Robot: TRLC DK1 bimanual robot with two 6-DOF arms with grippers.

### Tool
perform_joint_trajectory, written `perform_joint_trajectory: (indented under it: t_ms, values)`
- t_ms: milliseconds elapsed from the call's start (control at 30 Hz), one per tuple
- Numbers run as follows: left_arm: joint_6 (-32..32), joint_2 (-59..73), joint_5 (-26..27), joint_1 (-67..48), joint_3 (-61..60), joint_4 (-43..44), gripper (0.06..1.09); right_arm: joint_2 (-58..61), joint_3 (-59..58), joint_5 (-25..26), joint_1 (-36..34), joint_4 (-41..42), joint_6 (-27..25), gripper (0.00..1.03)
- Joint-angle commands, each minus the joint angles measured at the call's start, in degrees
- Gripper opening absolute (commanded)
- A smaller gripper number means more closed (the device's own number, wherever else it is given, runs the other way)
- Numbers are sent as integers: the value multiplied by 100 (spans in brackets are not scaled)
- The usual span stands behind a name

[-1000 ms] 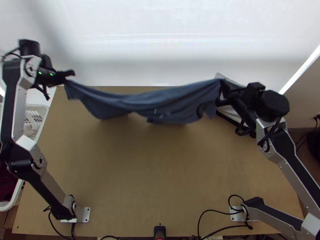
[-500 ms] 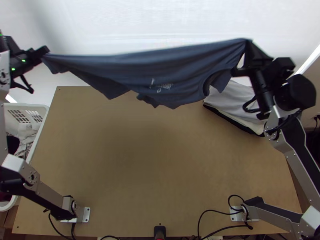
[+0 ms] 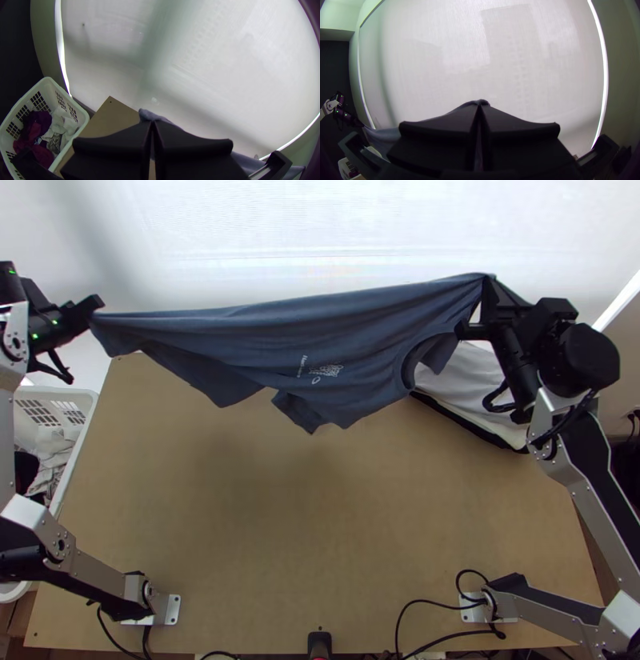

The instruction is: Fold the t-shirt

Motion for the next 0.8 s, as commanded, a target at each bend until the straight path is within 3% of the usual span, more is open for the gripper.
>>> perform_joint_trajectory:
  t_ms: [0,167,267,367,533,767]
  values:
    - [52,364,-70,81,-31,160,10,-108,-155,93,-29,120,176,3]
    - [17,531,-88,-95,171,134,10,-29,-137,93,-3,129,238,3]
    - [412,504,-79,-350,109,-622,10,-38,-102,84,6,-12,238,3]
    - [904,197,-26,-614,-945,-1096,10,-55,-94,66,-29,-188,229,3]
    - [1651,-849,554,-807,-3345,-815,10,-73,-120,40,-82,-276,220,3]
    - [2311,-1737,1169,-1238,-4233,-1351,10,-29,-217,-22,-170,-364,220,3]
